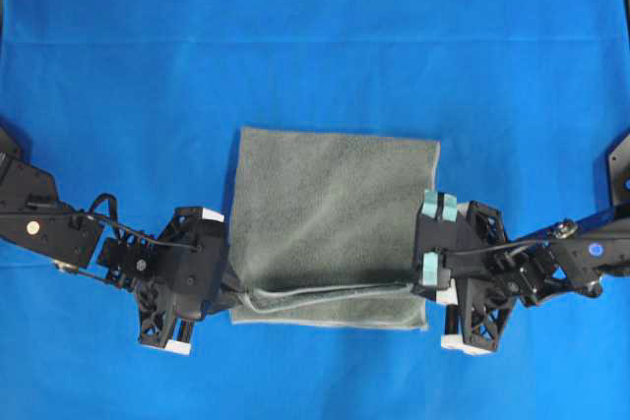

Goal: Fold a large towel.

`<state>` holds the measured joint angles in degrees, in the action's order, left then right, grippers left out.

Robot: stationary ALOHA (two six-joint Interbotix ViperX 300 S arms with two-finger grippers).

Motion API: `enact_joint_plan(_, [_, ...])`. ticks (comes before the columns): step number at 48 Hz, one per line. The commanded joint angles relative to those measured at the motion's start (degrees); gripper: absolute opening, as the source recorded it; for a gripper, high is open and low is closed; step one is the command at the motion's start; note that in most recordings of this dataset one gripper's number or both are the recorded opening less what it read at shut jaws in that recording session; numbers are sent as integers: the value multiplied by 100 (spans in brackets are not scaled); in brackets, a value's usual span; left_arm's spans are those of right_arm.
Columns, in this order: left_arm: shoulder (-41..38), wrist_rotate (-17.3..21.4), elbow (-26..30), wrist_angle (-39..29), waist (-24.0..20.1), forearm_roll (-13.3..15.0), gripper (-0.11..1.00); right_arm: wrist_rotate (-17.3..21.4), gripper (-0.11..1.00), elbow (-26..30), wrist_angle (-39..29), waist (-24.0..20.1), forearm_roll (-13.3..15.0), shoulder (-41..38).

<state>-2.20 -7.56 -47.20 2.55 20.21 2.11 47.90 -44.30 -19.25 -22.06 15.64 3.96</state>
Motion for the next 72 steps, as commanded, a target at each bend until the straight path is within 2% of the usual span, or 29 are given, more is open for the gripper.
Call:
enact_joint_plan(1, [53, 9, 44, -9, 70, 9, 5, -18, 4, 53, 26, -70, -44, 44])
enact_joint_plan(7, [44, -18, 97, -9, 35, 0, 5, -18, 8, 97, 44, -141, -62, 35])
enact_joint_plan(11, [62, -53, 132, -18, 35, 9, 9, -26, 32, 149, 35, -220, -62, 18])
enact_joint_plan(14, [97, -62, 167, -44, 44, 9, 25, -35, 51, 237, 9, -299, -53, 18])
enact_joint_plan(15, [123, -70, 185, -53, 44, 0, 33, -35, 58, 264, -9, -316, -53, 18])
enact_joint_plan(17, [149, -70, 202, -62, 44, 9, 46, -44, 65, 325, -44, -360, -44, 26])
enact_joint_plan(19, [202, -62, 211, -79, 53, 0, 59, -62, 67, 404, -123, -404, -44, 62])
enact_joint_plan(22, [299, -53, 229, -123, 53, 9, 77, -70, 62, 492, -316, -466, -35, 158])
enact_joint_plan(25, [457, -9, 246, -193, 53, 0, 85, -88, 61, 589, -571, -519, -18, 308])
enact_joint_plan(30, [879, 26, 308, -466, 53, -18, 83, -114, 62, 694, -1063, -598, 105, 659])
enact_joint_plan(36, [1529, 79, 343, -782, 9, -35, 81, -114, 62, 694, -1485, -598, 536, 1310])
enact_joint_plan(42, [2241, 255, 308, -888, -105, -44, 80, -105, 62, 633, -1661, -598, 1266, 2065])
enact_joint_plan(50, [3322, 738, 70, -870, -387, -44, 80, -44, 62, 413, -1696, -589, 2241, 3050])
enact_joint_plan(54, [3797, 984, -105, -853, -571, -44, 80, -44, 62, 272, -1775, -571, 2549, 3533])
enact_joint_plan(59, [4465, 1195, -369, -844, -888, -44, 80, -44, 61, 132, -2074, -562, 2804, 4148])
enact_joint_plan(65, [5142, 1274, -703, -844, -1213, -44, 80, -35, 61, -176, -2505, -562, 3059, 4931])
enact_joint_plan(72, [5880, 1266, -1283, -844, -1582, -44, 80, 0, 61, -668, -2610, -554, 3173, 5774])
